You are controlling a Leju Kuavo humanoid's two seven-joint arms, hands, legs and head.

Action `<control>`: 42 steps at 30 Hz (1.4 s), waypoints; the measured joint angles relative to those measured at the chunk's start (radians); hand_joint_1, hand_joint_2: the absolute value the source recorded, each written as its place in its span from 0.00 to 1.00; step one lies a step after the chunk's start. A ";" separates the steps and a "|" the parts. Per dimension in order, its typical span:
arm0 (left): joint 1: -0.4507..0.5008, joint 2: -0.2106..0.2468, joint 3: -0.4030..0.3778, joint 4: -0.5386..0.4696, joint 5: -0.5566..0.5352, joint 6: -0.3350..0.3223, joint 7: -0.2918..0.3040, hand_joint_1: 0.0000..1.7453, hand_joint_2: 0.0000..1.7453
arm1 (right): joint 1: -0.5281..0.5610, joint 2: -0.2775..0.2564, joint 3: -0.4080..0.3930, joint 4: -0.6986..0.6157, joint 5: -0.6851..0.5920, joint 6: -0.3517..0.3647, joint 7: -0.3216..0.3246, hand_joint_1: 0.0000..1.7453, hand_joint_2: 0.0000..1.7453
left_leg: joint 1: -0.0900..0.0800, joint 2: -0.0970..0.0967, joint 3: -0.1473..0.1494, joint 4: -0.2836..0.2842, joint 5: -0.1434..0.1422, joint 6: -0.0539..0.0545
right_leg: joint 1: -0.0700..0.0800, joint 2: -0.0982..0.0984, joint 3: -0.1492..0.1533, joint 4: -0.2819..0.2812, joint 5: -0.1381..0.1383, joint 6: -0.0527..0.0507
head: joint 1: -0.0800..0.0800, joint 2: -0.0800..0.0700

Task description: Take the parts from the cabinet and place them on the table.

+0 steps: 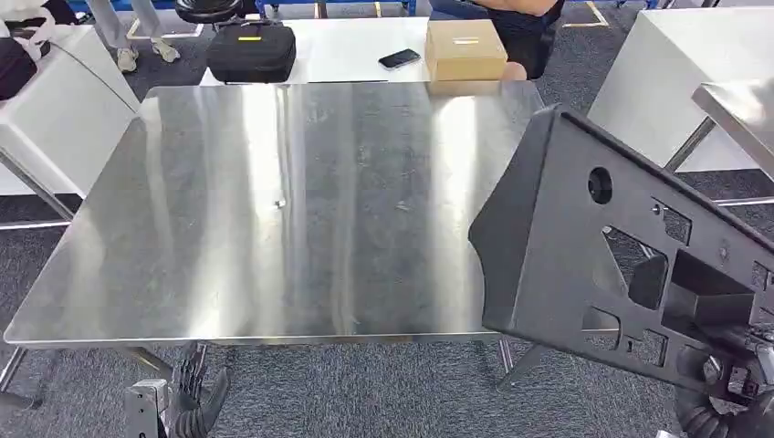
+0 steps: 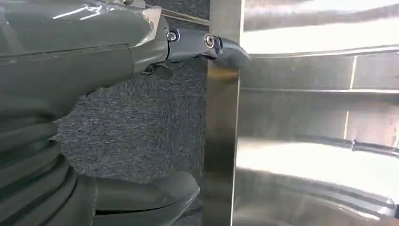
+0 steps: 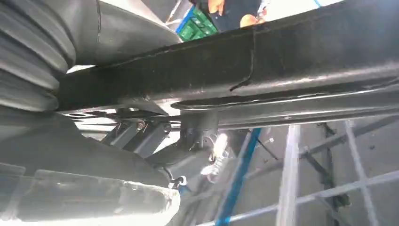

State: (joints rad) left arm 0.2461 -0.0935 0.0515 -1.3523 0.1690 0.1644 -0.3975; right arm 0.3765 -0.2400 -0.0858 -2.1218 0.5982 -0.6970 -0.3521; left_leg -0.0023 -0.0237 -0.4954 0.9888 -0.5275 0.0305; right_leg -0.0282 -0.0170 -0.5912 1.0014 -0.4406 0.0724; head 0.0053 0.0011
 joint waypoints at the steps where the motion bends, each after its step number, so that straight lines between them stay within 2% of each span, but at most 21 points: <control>1: 0.001 0.000 0.000 0.000 0.002 0.000 -0.001 0.00 1.00 | 0.000 -0.002 0.000 0.000 0.000 0.000 0.004 0.97 1.00 | 0.002 0.001 0.000 0.004 0.001 0.004 | -0.007 0.001 0.005 -0.002 0.009 -0.005 | 0.002 0.000; 2: 0.003 0.001 0.001 0.000 0.008 0.000 -0.003 0.00 1.00 | -0.002 -0.003 0.000 0.000 0.006 0.000 0.014 0.97 1.00 | 0.004 0.001 -0.003 0.004 0.005 0.026 | -0.006 0.001 0.002 -0.001 0.008 -0.004 | 0.000 0.000; 3: 0.004 0.001 0.000 0.001 0.010 0.000 -0.005 0.00 1.00 | -0.005 -0.008 0.000 0.000 0.019 0.007 0.028 0.97 1.00 | 0.005 0.001 -0.004 0.002 0.005 0.031 | -0.003 0.001 0.001 -0.001 0.008 -0.005 | 0.000 0.000; 6: 0.001 0.002 -0.003 0.008 0.017 0.004 -0.008 0.00 1.00 | -0.037 -0.038 -0.010 0.008 0.078 0.077 0.106 0.97 1.00 | 0.006 0.002 -0.001 -0.008 0.005 0.030 | 0.000 0.001 0.001 -0.001 0.005 -0.011 | 0.001 0.000; 7: 0.000 0.003 -0.006 0.011 0.019 0.004 -0.010 0.00 1.00 | -0.064 -0.052 -0.019 0.017 0.106 0.122 0.150 0.97 1.00 | 0.006 0.003 0.001 -0.011 0.006 0.023 | 0.000 0.002 0.000 -0.001 0.005 -0.011 | 0.000 0.000; 8: -0.003 0.003 -0.010 0.015 0.021 0.002 -0.013 0.00 1.00 | -0.098 -0.072 -0.032 0.034 0.137 0.177 0.200 0.97 1.00 | 0.007 0.003 0.001 -0.013 0.005 0.008 | 0.000 0.002 -0.001 -0.001 0.005 -0.012 | 0.001 0.000; 9: -0.006 0.003 -0.015 0.019 0.023 -0.001 -0.015 0.00 1.00 | -0.131 -0.098 -0.046 0.055 0.157 0.227 0.241 0.97 1.00 | 0.007 0.003 0.001 -0.014 0.008 -0.003 | 0.000 0.002 -0.001 -0.001 0.005 -0.017 | 0.000 0.000; 10: -0.012 0.004 -0.023 0.024 0.026 -0.003 -0.016 0.00 1.00 | -0.165 -0.130 -0.062 0.082 0.170 0.282 0.280 0.97 1.00 | 0.006 0.003 0.001 -0.014 0.009 -0.004 | 0.002 0.002 -0.002 -0.001 0.006 -0.018 | 0.001 0.000; 11: -0.017 0.005 -0.029 0.031 0.028 -0.003 -0.018 0.00 1.00 | -0.198 -0.163 -0.079 0.113 0.184 0.329 0.310 0.97 1.00 | 0.006 0.003 0.000 -0.014 0.009 -0.004 | 0.002 0.001 -0.003 -0.001 0.007 -0.021 | 0.001 0.000; 13: -0.030 0.007 -0.042 0.051 0.030 -0.004 -0.019 0.00 1.00 | -0.264 -0.241 -0.109 0.189 0.204 0.417 0.340 0.97 1.00 | 0.002 0.001 -0.001 -0.014 0.012 -0.008 | 0.002 -0.001 -0.002 -0.001 0.009 -0.020 | 0.002 0.000; 16: -0.049 0.014 -0.061 0.088 0.036 -0.004 -0.032 0.00 1.00 | -0.379 -0.327 -0.119 0.311 0.289 0.526 0.375 0.97 1.00 | -0.005 0.002 -0.004 -0.013 0.015 -0.001 | -0.001 -0.001 -0.003 -0.001 0.014 -0.018 | 0.001 0.000; 19: -0.067 0.018 -0.076 0.110 0.035 -0.004 -0.043 0.00 1.00 | -0.448 -0.362 -0.105 0.390 0.361 0.587 0.397 0.97 1.00 | -0.006 -0.003 -0.008 -0.012 0.019 0.003 | -0.002 -0.005 -0.002 -0.003 0.017 -0.014 | 0.002 0.000; 21: -0.082 0.021 -0.085 0.137 0.029 -0.005 -0.052 0.00 1.00 | -0.539 -0.364 -0.056 0.459 0.416 0.633 0.408 0.97 1.00 | -0.010 0.000 -0.010 -0.012 0.019 0.004 | -0.004 -0.003 -0.008 -0.004 0.023 -0.013 | 0.000 0.000; 22: -0.093 0.021 -0.093 0.147 0.027 -0.006 -0.053 0.00 1.00 | -0.566 -0.368 -0.035 0.477 0.438 0.647 0.416 0.97 1.00 | -0.011 -0.001 -0.013 -0.011 0.024 0.008 | -0.005 -0.004 -0.011 -0.004 0.024 -0.012 | 0.000 0.000; 23: -0.103 0.022 -0.097 0.157 0.024 -0.009 -0.054 0.00 1.00 | -0.580 -0.372 -0.013 0.491 0.463 0.660 0.422 0.97 1.00 | -0.011 -0.002 -0.016 -0.011 0.026 0.007 | -0.005 -0.008 -0.013 -0.005 0.026 -0.011 | 0.001 0.000; 26: -0.133 0.026 -0.124 0.211 0.011 -0.026 -0.065 0.00 1.00 | -0.653 -0.361 0.084 0.526 0.517 0.711 0.415 0.97 1.00 | -0.011 -0.004 -0.026 -0.011 0.033 0.005 | -0.005 -0.014 -0.019 -0.006 0.032 -0.009 | -0.001 0.000; 28: -0.149 0.027 -0.141 0.237 0.008 -0.035 -0.075 0.00 1.00 | -0.685 -0.344 0.163 0.534 0.530 0.729 0.384 0.97 1.00 | -0.011 -0.004 -0.033 -0.010 0.038 0.006 | -0.005 -0.015 -0.023 -0.007 0.037 -0.011 | 0.000 0.000; 32: -0.188 0.028 -0.170 0.289 -0.006 -0.042 -0.084 0.00 1.00 | -0.721 -0.259 0.316 0.520 0.547 0.739 0.375 0.97 1.00 | -0.011 -0.004 -0.041 -0.010 0.047 0.004 | -0.005 -0.016 -0.032 -0.008 0.045 -0.012 | 0.000 0.000; 35: -0.265 0.026 -0.197 0.341 -0.020 -0.056 -0.071 0.00 1.00 | -0.747 -0.184 0.435 0.506 0.572 0.759 0.384 0.97 1.00 | -0.010 0.000 -0.047 -0.010 0.050 0.002 | -0.005 -0.014 -0.034 -0.007 0.053 -0.017 | -0.001 0.000; 37: -0.284 0.026 -0.206 0.358 -0.023 -0.056 -0.071 0.00 1.00 | -0.755 -0.156 0.484 0.502 0.575 0.761 0.388 0.97 1.00 | -0.008 0.012 -0.047 -0.010 0.055 -0.004 | -0.004 -0.002 -0.038 -0.007 0.055 -0.018 | -0.001 0.000; 42: -0.329 0.026 -0.233 0.410 -0.033 -0.045 -0.069 0.00 1.00 | -0.815 -0.070 0.559 0.558 0.600 0.772 0.407 0.97 1.00 | -0.008 0.020 -0.046 -0.010 0.054 -0.004 | -0.004 0.005 -0.041 -0.008 0.056 -0.017 | 0.000 0.000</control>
State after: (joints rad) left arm -0.0828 -0.0679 -0.1820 -0.9422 0.1358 0.1198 -0.4665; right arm -0.4385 -0.3104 0.4727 -1.5636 1.1986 0.0755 0.0553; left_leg -0.0098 -0.0033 -0.5416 0.9792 -0.4730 0.0260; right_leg -0.0319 -0.0124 -0.6318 0.9930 -0.3842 0.0554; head 0.0050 0.0011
